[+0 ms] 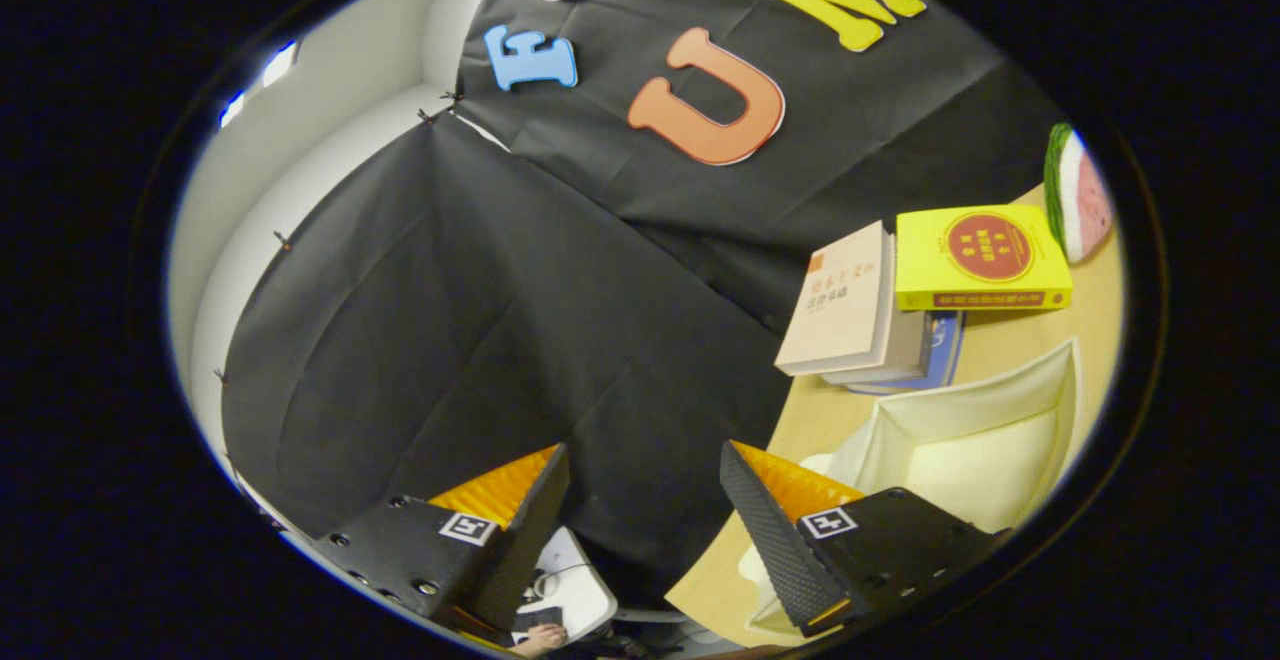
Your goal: Open the storage box then place both shoes into the box .Put the left shoe in first, then the right shoe, with the right side of both shoes facing outward in a uniform manner.
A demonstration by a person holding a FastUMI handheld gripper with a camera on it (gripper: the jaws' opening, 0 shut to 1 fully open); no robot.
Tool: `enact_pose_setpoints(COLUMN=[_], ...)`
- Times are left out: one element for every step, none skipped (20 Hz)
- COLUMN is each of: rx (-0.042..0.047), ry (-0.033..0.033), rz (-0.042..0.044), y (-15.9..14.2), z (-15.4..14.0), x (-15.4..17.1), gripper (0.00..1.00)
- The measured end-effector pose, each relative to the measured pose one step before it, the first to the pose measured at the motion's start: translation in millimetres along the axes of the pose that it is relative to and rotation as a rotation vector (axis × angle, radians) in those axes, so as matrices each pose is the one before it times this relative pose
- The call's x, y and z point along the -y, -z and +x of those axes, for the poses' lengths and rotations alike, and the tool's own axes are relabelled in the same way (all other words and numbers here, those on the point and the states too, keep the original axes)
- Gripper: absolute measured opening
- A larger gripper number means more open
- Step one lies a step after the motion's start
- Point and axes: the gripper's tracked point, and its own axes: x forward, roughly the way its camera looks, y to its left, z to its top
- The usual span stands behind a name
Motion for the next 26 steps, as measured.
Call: enact_pose_setpoints(rx=[0.01333,0.01388,0.00866,0.00462,0.00391,0.00135,0.00387,0.00511,0.00317,-0.00149,-0.00190,-0.00976,-0.01211,-0.01238,-0.00729,-0.00948,-0.00871,-0.00761,-0.01420,-0.01641,-0.01927,-0.02968,-0.02967,-0.02777,-0.02373,-0.02275], ry=[0.04872,0.04155,0.02856,0.02033,0.03434,0.05160,0.05149,0.04456,0.04028,0.04972,0.06755,0.05820,0.04261,0.03335,0.02605,0.02393,0.02009,0.02244,0.02700,0.02832,0.02608,0.02353,0.03085,0.02708,0.00780,0.00490], rz=[-0.02540,-0.02099,-0.01238,-0.01064,-0.01322,-0.01906,-0.02371,-0.02056,-0.01875,-0.01777,-0.02503,-0.02805,-0.03322,-0.03163,-0.02423,-0.01235,-0.00099,0.00503,0.00460,0.00074,-0.00269,-0.00824,-0.01081,-0.01666,-0.01553,-0.01030], y=[-1.06,-1.47,0.01,1.51,1.01,0.30,-0.18,0.00,0.18,0.33,1.67,3.97,4.11,4.08,2.97,3.11,2.54,3.18,5.53,7.02,6.90,10.41,10.72,8.78,7.87,6.57], z=[-12.21,-10.10,-8.65,-9.54,-9.34,-9.17,-8.90,-9.66,-10.24,-8.80,-5.08,-6.25,-7.32,-7.73,-7.77,-7.44,-7.68,-5.65,-4.73,-4.06,-3.48,-1.81,1.31,2.11,5.48,6.08], x=[12.74,13.92,11.91,11.21,14.83,17.79,19.62,19.57,17.49,19.49,22.31,20.14,16.91,13.88,13.29,13.39,13.86,14.68,14.70,15.74,14.03,13.99,14.13,11.20,6.95,5.31], gripper=[0.95,0.95,0.95,0.95,0.95,0.95,0.95,0.95,0.95,0.95,0.95,0.95,0.95,0.95,0.95,0.95,0.95,0.95,0.95,0.95,0.95,0.95,0.95,0.95,0.95,0.95])
